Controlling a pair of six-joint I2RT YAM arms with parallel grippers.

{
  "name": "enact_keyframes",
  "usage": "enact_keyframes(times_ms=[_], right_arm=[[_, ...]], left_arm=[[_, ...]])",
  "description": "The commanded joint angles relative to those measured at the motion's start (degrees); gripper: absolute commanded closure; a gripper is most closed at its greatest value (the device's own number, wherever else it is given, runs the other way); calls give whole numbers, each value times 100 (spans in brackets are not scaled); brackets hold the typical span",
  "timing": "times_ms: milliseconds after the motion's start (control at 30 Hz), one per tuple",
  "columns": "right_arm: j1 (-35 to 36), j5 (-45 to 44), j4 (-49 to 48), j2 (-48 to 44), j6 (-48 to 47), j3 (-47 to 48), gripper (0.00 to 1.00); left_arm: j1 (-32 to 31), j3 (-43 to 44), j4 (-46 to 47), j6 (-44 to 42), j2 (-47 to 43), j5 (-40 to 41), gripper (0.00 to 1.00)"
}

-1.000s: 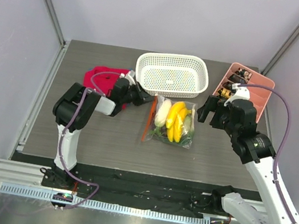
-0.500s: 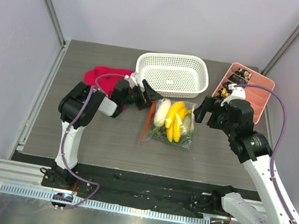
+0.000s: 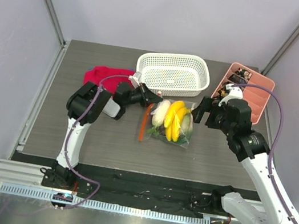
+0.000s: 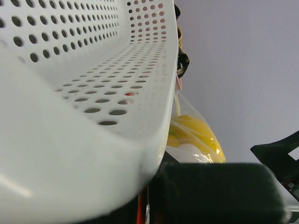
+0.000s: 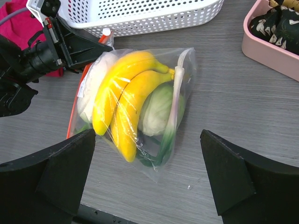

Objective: Open the zip-top bag and remove the fake food

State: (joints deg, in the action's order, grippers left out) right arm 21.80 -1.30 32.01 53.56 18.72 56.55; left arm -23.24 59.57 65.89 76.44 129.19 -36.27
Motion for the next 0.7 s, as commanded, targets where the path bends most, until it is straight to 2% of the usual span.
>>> enact_keyframes(times_ms=[0, 167, 200, 333, 467, 500, 533, 567, 633, 667], right_arm=[[35, 51, -257, 40, -53, 5, 0], [35, 367, -300, 146, -140, 49, 0], [43, 402, -309, 155, -167, 57, 0], [43, 394, -318, 137, -228, 66, 0], [43, 629, -458, 163, -255, 75, 0], [61, 701, -528, 172, -281, 75, 0], [52, 754, -607, 198, -290, 66, 0], [52, 928, -791, 216, -281, 75, 0], [52, 1271, -1220, 295, -299, 23, 0], [61, 1708, -1415, 295, -325, -30, 0]], left_arm=[[-22, -7, 67, -243, -630, -134, 100], [-22, 19, -935, -902, -1542, -476, 100], [-22, 63, -1277, -1277, -1702, -590, 100], [-22, 362, -3691, -2203, -2327, -688, 100], [-118, 406, -3731, -2325, -2591, -969, 100], [-154, 511, -4124, -2588, -2678, -1022, 100], [-206, 781, -4545, -3330, -2853, -1048, 100], [-311, 941, -5472, -3712, -2951, -1179, 100], [-373, 1466, -6233, -4415, -3100, -1486, 100], [-409, 1652, -7133, -5037, -3145, -1653, 100]])
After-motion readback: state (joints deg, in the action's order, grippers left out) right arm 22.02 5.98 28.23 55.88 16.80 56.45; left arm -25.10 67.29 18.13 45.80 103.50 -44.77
